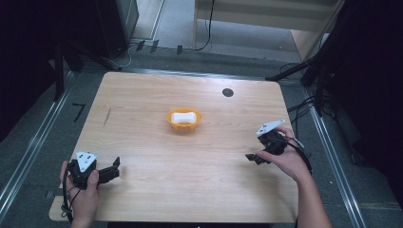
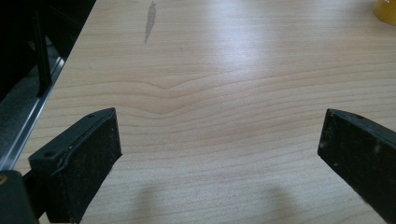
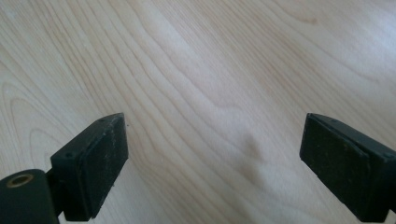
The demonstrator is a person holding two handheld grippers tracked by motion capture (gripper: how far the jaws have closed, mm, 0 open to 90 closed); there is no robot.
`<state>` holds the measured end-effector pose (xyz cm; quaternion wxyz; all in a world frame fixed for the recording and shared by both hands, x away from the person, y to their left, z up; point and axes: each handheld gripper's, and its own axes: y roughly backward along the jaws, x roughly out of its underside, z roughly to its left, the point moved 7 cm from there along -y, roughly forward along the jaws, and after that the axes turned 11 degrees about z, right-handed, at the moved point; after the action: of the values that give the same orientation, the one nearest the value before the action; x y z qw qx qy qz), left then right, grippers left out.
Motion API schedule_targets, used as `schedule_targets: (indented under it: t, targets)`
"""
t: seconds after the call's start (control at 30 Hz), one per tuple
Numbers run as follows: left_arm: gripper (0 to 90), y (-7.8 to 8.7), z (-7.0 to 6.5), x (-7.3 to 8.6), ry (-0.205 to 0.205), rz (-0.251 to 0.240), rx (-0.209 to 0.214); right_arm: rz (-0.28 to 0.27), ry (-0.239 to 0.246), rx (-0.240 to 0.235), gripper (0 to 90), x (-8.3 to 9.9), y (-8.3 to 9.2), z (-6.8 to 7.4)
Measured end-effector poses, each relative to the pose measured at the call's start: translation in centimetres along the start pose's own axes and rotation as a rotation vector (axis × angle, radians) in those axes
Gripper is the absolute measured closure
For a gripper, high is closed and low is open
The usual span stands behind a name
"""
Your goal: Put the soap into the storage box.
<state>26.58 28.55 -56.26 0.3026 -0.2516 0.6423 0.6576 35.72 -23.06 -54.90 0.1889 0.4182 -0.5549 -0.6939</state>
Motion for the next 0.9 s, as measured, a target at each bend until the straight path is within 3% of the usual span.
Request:
schedule_targets:
  t: [0.53,0.9]
  targets:
    - [0.0,0.0,0.0,0.0,0.003,0.0,-0.005,-0.053,-0.106,0.034,2.3,5.5,0.4,-0.1]
    - [0.0,0.0,0.0,0.0,0.003,0.002,-0.01,-0.123,-0.202,0.034,0.0,9.2,0.2,0.2]
